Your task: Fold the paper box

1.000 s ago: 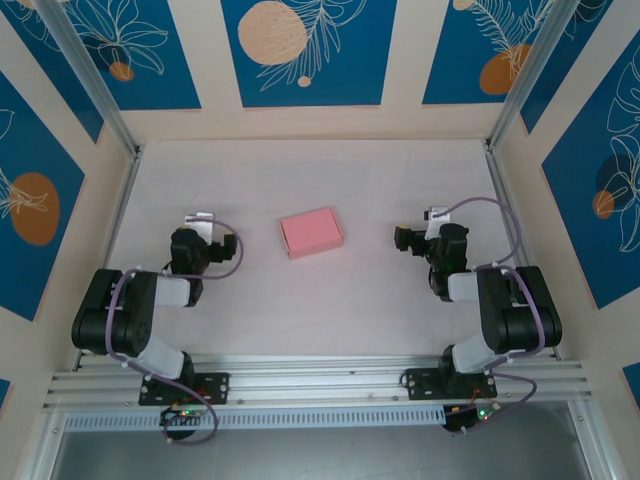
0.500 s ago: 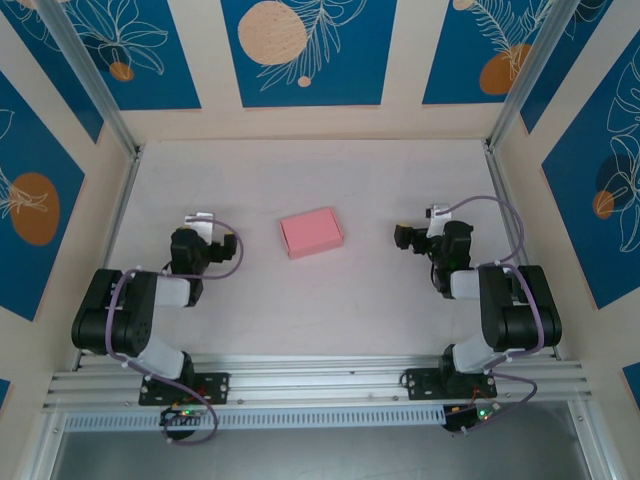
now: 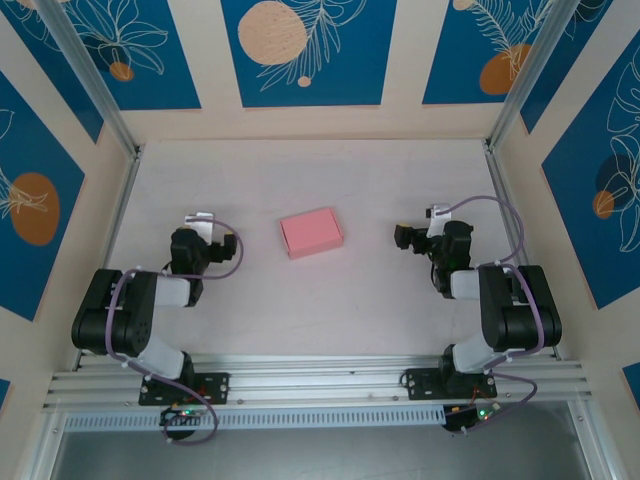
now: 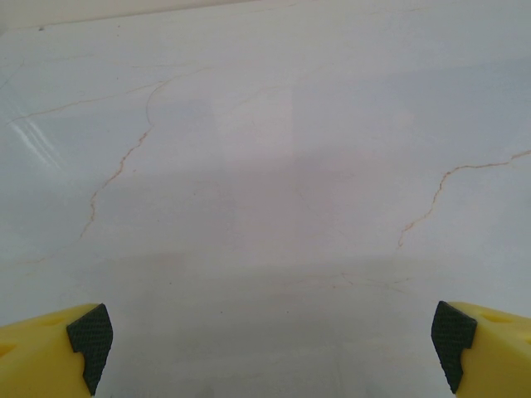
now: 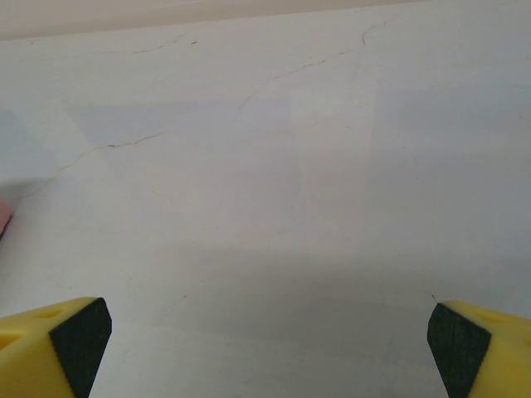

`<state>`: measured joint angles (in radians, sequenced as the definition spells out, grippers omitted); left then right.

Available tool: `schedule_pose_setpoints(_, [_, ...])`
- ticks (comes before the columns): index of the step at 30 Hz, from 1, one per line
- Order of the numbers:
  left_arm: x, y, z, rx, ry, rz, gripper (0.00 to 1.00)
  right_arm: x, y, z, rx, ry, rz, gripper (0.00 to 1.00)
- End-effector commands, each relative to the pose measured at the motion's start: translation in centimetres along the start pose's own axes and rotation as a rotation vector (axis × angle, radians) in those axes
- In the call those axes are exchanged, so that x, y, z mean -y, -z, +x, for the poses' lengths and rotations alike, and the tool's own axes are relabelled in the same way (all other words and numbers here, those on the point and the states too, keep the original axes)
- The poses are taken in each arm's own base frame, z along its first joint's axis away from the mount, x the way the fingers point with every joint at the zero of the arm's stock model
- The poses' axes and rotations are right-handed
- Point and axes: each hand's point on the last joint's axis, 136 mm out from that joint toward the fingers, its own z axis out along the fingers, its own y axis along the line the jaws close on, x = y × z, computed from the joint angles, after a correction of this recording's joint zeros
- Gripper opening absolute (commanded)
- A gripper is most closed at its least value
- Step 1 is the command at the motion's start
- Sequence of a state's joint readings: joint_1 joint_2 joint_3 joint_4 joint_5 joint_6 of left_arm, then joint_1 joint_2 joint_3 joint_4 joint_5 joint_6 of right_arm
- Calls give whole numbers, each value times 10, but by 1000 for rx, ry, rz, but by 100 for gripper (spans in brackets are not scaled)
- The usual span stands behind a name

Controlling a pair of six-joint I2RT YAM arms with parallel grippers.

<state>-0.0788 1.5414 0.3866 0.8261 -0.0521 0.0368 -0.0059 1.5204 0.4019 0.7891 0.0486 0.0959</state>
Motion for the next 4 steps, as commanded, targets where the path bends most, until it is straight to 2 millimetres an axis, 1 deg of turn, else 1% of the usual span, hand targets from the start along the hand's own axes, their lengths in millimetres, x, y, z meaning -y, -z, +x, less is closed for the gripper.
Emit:
schedule_pose_setpoints(1, [-2,-1,-10,32,-10,9,100,0,-2,-10,24,7,4,100])
schedule_pose_setpoints(4, [-2,0,-10,31,-11,9,100,0,-2,-10,24,5,4,100])
